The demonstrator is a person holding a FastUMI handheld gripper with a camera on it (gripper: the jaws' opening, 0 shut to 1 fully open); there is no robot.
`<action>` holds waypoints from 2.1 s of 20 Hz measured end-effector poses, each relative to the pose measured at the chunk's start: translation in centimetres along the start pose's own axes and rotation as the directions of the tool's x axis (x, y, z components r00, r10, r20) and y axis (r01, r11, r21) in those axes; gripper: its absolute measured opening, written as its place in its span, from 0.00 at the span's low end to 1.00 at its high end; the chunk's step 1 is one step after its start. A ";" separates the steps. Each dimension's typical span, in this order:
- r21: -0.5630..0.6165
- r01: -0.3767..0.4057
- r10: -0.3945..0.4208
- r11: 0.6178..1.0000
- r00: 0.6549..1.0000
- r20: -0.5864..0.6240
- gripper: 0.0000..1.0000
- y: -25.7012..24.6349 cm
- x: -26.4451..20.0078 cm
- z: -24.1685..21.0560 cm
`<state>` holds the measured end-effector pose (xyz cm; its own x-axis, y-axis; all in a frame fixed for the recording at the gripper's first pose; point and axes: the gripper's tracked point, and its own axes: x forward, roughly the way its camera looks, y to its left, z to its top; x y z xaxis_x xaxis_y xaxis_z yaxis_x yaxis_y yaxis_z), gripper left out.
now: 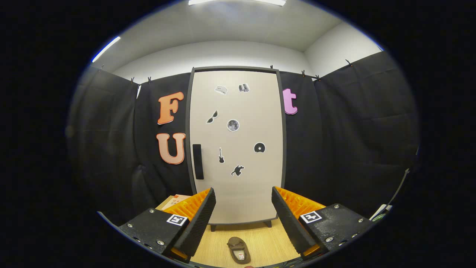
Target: Open the shoe cabinet door, grab the shoes and put them into the shoe cabinet, then close the shoe cabinet door.
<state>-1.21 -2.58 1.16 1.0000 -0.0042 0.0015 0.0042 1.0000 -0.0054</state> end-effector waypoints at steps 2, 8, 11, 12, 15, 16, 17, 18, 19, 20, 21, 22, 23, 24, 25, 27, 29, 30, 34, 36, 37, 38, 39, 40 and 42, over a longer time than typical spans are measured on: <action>-0.004 -0.004 0.004 1.000 1.000 0.006 0.95 0.1 0.3 0.0; -0.024 -0.008 0.009 1.000 1.000 0.026 0.95 0.7 0.6 0.4; -0.022 -0.008 0.009 1.000 0.999 0.033 0.95 0.9 0.8 0.5; -0.021 -0.009 0.010 1.000 0.999 0.034 0.95 0.9 1.0 0.5; -0.006 -0.017 0.017 1.000 1.000 0.024 0.95 1.4 1.6 0.3; -0.007 -0.018 0.018 1.000 1.000 0.025 0.95 1.6 1.8 0.3; -0.010 -0.021 0.021 1.000 0.999 0.026 0.95 1.7 2.1 0.3; -0.015 -0.021 0.021 1.000 0.999 0.026 0.94 1.8 2.3 0.2; -0.018 -0.023 0.024 1.000 0.999 0.023 0.94 2.0 2.6 0.2; -0.017 -0.025 0.026 1.000 0.999 0.020 0.95 2.2 2.9 0.1; -0.012 -0.032 0.032 0.999 0.999 0.017 0.95 2.5 3.1 0.0; -0.006 -0.040 0.040 0.999 0.999 0.015 0.95 3.0 3.4 -0.2; -0.004 -0.038 0.038 0.999 0.999 0.014 0.95 3.2 3.7 -0.3; -0.005 -0.040 0.040 0.999 0.999 0.013 0.94 3.3 4.0 -0.3; -0.005 -0.042 0.042 0.999 0.999 0.013 0.94 3.6 4.4 -0.2; -0.001 -0.050 0.050 0.999 0.999 0.012 0.94 4.3 5.2 -0.2; -0.002 -0.057 0.057 0.998 0.998 0.005 0.95 5.1 6.0 -0.5; -0.002 -0.060 0.060 0.998 0.998 0.007 0.95 5.4 6.5 -0.3; -0.009 -0.087 0.087 0.996 0.996 0.010 0.95 7.5 8.7 -0.4; -0.014 -0.101 0.101 0.995 0.995 0.006 0.95 8.6 10.2 -0.5; -0.017 -0.109 0.109 0.994 0.994 0.003 0.95 9.2 11.0 -0.6; -0.019 -0.116 0.116 0.993 0.993 0.002 0.95 9.9 11.8 -0.7; -0.020 -0.125 0.125 0.992 0.992 0.000 0.95 10.6 12.7 -0.7; -0.023 -0.132 0.132 0.991 0.991 0.000 0.95 11.3 13.5 -0.8; -0.026 -0.143 0.144 0.989 0.990 0.001 0.94 12.4 15.2 -0.9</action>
<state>14.02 9.80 0.26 0.9902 0.1394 0.0017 -0.1393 0.9898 -0.0313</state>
